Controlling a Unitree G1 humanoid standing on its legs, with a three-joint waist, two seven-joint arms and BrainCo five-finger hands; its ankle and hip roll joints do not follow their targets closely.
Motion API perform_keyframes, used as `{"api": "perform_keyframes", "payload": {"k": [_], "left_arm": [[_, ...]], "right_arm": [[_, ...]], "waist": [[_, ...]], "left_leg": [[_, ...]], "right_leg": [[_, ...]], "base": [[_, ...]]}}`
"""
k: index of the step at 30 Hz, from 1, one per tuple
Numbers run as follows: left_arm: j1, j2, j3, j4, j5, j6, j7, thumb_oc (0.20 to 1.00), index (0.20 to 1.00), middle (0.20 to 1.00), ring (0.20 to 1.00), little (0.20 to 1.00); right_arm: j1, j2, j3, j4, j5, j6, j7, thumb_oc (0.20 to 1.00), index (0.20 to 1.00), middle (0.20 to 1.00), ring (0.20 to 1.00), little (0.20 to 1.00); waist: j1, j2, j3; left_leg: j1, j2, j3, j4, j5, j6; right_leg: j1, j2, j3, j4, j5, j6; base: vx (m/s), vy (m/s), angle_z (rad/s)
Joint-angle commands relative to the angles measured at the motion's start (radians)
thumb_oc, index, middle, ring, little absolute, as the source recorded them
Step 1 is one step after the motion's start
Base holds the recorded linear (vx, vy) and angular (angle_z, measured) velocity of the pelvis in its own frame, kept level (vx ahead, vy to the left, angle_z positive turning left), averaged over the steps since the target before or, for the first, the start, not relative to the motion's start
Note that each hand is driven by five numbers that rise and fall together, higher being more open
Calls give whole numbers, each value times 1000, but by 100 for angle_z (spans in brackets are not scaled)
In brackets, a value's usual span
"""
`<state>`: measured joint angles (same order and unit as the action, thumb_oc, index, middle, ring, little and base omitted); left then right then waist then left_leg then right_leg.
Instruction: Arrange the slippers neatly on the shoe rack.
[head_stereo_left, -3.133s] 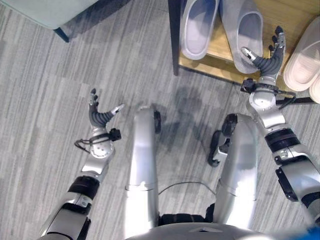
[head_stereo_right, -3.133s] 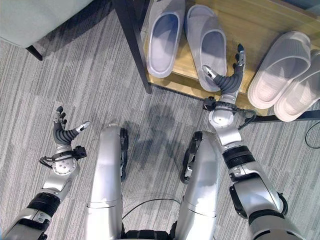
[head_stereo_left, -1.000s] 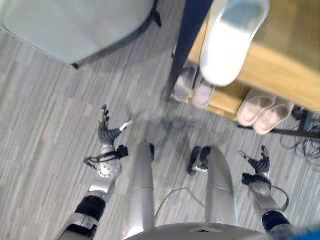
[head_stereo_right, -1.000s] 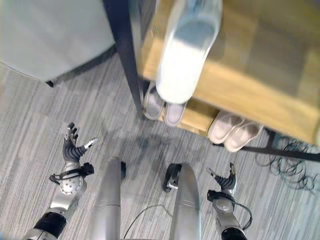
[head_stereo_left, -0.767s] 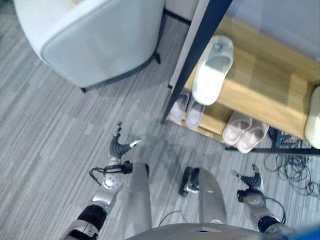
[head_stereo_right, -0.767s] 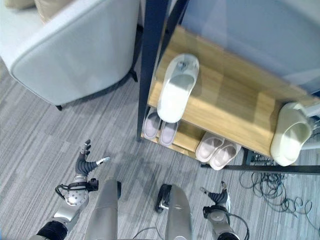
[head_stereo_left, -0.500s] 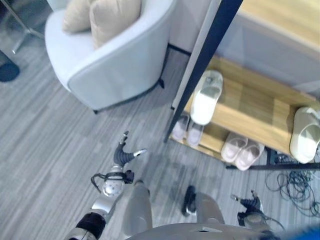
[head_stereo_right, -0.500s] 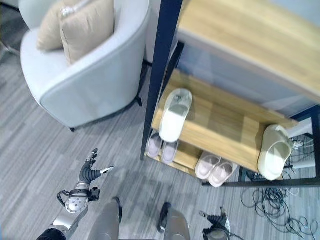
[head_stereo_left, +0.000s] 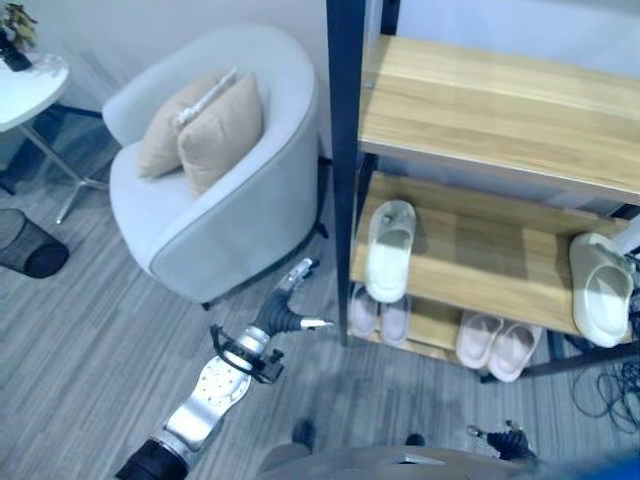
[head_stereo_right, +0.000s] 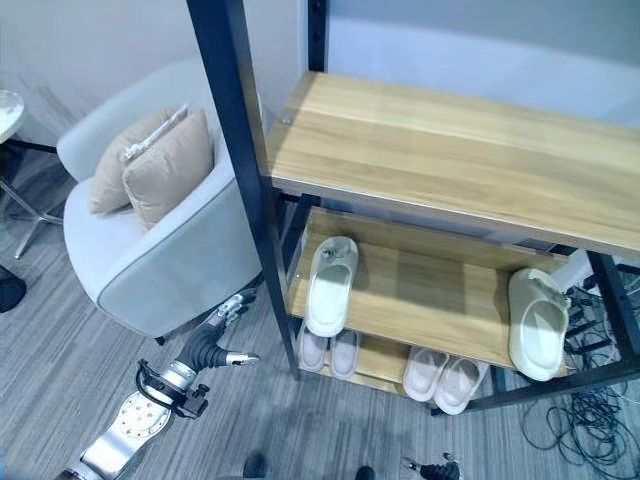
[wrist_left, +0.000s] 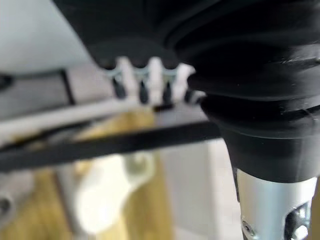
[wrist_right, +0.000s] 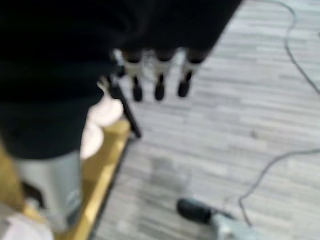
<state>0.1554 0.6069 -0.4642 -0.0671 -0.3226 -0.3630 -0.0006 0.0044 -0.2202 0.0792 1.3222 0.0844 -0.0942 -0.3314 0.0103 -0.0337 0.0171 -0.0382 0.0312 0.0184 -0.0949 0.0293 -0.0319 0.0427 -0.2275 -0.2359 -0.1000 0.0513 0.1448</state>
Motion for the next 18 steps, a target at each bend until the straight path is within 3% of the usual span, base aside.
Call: {"api": "perform_keyframes", "payload": {"k": [1,4,7,9,11,12,14,16,18], "left_arm": [[-46,-43,43,-70,-120,-2,-87,1000,1000,1000,1000,1000],[-37,-42,25,-114,-172,21,-146,1000,1000,1000,1000,1000],[-40,-39,22,-107,-211,25,-156,1000,1000,1000,1000,1000],[-41,-34,26,-84,-239,34,-152,1000,1000,1000,1000,1000],[-43,-20,19,-50,-231,42,-143,1000,1000,1000,1000,1000],[-38,-12,8,-32,-202,47,-142,1000,1000,1000,1000,1000],[-62,-28,-15,-18,-177,58,-128,1000,1000,1000,1000,1000],[-79,-28,-28,-20,-158,64,-133,1000,1000,1000,1000,1000],[-108,-45,-54,-50,-150,77,-142,1000,1000,1000,1000,1000]], "right_arm": [[-1,-28,-3,37,2,13,14,1000,1000,1000,1000,1000],[6,-32,2,39,-6,27,38,1000,1000,1000,1000,1000],[-12,-28,3,27,22,26,46,1000,1000,1000,1000,1000],[-23,-13,14,11,30,22,48,1000,1000,1000,1000,1000],[-22,9,19,1,26,20,55,1000,1000,1000,1000,1000],[-17,18,29,-3,23,18,55,1000,1000,1000,1000,1000],[-18,26,47,-8,20,15,45,1000,1000,1000,1000,1000],[-22,29,60,-9,12,18,42,1000,1000,1000,1000,1000],[-34,19,108,-7,-32,25,33,1000,1000,1000,1000,1000]], "waist": [[4,21,-12],[-4,24,-5],[-2,35,19],[13,44,36],[41,37,32],[61,22,24],[62,17,34],[63,18,36],[53,23,44]], "left_leg": [[61,28,-17,8,-42,-39],[72,16,3,8,-61,-34],[50,28,32,8,-37,-27],[25,49,63,9,-14,-25],[-34,66,86,25,19,-27],[-66,71,86,40,28,-34],[-96,92,66,48,63,-52],[-110,109,66,46,88,-69],[-117,158,39,20,144,-101]], "right_leg": [[-15,32,11,79,-36,49],[-2,32,22,28,-8,55],[-59,33,77,59,45,75],[-80,31,67,102,23,72],[-58,-4,50,212,2,67],[2,-18,65,196,-12,77],[18,24,102,171,-125,53],[20,43,95,152,-143,41],[34,108,80,111,-166,11]], "base": [[34,21,-18],[-33,16,-29],[-208,-74,-31],[-347,-181,-73],[-387,-330,-81],[-292,-339,-17],[-224,-311,8],[-158,-264,32],[-250,-395,12]]}}
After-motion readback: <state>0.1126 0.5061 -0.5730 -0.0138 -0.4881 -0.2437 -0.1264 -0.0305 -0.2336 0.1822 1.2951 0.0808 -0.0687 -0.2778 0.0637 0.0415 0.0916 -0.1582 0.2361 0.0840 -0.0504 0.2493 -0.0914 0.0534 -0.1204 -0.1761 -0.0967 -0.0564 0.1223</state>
